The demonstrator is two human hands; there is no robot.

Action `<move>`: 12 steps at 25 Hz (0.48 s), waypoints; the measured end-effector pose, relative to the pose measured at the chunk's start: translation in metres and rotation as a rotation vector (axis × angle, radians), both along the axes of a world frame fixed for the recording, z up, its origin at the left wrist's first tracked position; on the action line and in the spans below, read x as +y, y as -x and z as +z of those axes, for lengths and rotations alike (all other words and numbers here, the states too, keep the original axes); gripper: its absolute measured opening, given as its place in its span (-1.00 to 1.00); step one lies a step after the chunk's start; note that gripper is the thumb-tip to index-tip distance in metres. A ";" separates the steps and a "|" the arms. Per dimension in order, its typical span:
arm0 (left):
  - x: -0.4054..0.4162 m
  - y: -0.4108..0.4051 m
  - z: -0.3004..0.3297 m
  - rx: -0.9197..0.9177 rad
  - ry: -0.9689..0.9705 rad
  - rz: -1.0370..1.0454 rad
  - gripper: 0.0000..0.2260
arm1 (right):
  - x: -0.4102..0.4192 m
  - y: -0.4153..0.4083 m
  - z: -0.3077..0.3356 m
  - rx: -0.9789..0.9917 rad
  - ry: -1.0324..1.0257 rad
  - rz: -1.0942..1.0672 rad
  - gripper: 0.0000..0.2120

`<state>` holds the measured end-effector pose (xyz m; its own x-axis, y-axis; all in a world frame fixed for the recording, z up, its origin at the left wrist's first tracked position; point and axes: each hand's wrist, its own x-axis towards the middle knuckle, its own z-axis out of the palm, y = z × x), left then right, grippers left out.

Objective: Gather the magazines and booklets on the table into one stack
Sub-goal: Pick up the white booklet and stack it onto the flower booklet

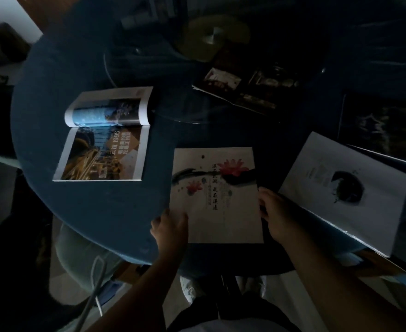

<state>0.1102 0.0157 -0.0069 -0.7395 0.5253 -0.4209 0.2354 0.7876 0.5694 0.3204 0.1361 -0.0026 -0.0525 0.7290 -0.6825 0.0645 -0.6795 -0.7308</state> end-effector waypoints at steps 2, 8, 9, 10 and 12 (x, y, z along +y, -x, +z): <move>0.003 -0.014 0.006 0.097 0.020 -0.039 -0.44 | -0.012 -0.010 -0.006 -0.089 -0.107 0.098 -0.76; 0.052 -0.103 0.012 0.106 -0.256 -0.569 -0.48 | -0.028 -0.105 -0.014 -0.702 -0.591 0.229 -0.53; 0.064 -0.120 0.012 0.093 -0.276 -0.645 -0.48 | -0.026 -0.124 -0.015 -0.795 -0.647 0.245 -0.51; 0.075 -0.135 0.010 0.075 -0.295 -0.699 -0.49 | -0.025 -0.142 -0.016 -0.869 -0.690 0.278 -0.49; 0.099 -0.168 0.005 0.029 -0.296 -0.777 -0.49 | -0.025 -0.178 -0.019 -0.972 -0.724 0.416 -0.40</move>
